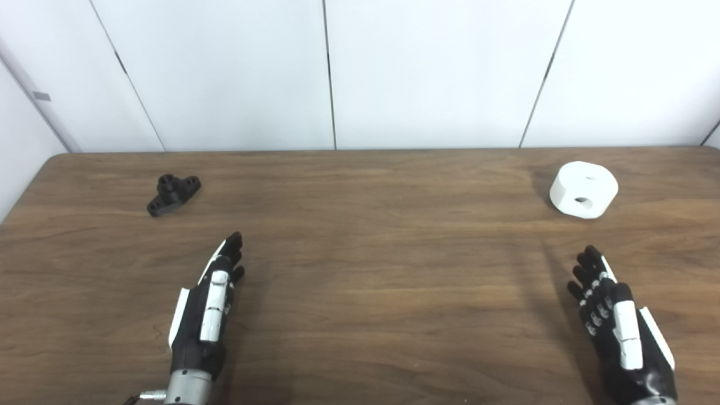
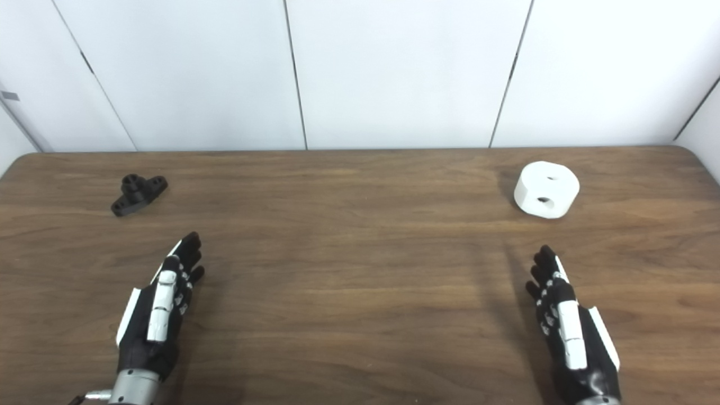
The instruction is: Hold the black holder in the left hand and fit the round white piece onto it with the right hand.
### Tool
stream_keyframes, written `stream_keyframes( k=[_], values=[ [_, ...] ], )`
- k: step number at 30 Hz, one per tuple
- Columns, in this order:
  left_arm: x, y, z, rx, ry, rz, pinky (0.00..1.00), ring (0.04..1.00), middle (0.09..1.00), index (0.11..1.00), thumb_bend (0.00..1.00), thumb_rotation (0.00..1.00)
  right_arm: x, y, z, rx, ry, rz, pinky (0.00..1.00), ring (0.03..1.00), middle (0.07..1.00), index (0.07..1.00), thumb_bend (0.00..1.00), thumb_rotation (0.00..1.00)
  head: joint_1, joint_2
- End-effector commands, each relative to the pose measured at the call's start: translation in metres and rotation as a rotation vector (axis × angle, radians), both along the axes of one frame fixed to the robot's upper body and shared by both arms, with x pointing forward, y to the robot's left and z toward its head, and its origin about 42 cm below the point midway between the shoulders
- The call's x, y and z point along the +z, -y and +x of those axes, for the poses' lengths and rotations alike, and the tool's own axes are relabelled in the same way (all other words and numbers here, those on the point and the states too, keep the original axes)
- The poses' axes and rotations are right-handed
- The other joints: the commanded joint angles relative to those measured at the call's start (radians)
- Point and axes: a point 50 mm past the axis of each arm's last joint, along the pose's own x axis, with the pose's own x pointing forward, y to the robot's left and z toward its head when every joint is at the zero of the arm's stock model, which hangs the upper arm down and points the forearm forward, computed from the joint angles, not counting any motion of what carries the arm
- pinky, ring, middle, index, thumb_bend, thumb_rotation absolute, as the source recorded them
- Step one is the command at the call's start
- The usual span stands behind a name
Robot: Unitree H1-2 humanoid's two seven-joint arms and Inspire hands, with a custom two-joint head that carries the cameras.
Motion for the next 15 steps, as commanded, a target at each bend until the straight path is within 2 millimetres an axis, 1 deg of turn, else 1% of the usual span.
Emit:
stream_keyframes(
  k=[1, 4, 5, 6, 7, 11, 15],
  values=[
    [0.005, 0.007, 0.0, -0.006, 0.052, -0.015, 0.98, 0.986, 0.969, 0.945, 0.52, 0.88, 0.008, 0.004, 0.003, -0.001, 0.046, -0.024, 1.0, 1.0, 1.0, 1.0, 0.6, 1.0, 0.02, -0.01],
    [0.001, 0.012, 0.001, -0.008, 0.059, -0.015, 0.97, 0.979, 0.965, 0.944, 0.51, 0.88, 0.006, 0.007, 0.003, -0.003, 0.05, -0.023, 1.0, 1.0, 1.0, 1.0, 0.6, 1.0, 0.054, -0.032],
    [0.0, 0.013, 0.001, -0.005, 0.058, -0.013, 0.97, 0.975, 0.962, 0.942, 0.5, 0.88, 0.006, 0.008, 0.003, -0.001, 0.048, -0.02, 1.0, 1.0, 1.0, 1.0, 0.59, 1.0, 0.077, -0.042],
    [-0.001, 0.014, 0.001, -0.002, 0.057, -0.01, 0.97, 0.973, 0.956, 0.939, 0.5, 0.88, 0.005, 0.009, 0.003, 0.001, 0.047, -0.017, 1.0, 1.0, 1.0, 1.0, 0.59, 1.0, 0.077, -0.042],
    [-0.003, 0.016, 0.001, 0.001, 0.055, -0.009, 0.96, 0.972, 0.954, 0.938, 0.5, 0.88, 0.005, 0.01, 0.003, -0.001, 0.043, -0.018, 1.0, 1.0, 1.0, 1.0, 0.59, 1.0, 0.098, -0.055],
    [-0.007, 0.023, 0.001, 0.002, 0.055, 0.001, 0.98, 0.984, 0.955, 0.94, 0.49, 0.88, 0.003, 0.013, 0.004, -0.006, 0.028, -0.013, 1.0, 1.0, 1.0, 1.0, 0.59, 1.0, 0.148, -0.085],
    [-0.011, 0.027, 0.001, 0.006, 0.056, 0.001, 0.97, 0.977, 0.946, 0.931, 0.48, 0.87, 0.001, 0.016, 0.004, -0.004, 0.023, -0.012, 1.0, 1.0, 1.0, 1.0, 0.61, 1.0, 0.175, -0.101]
  ],
)
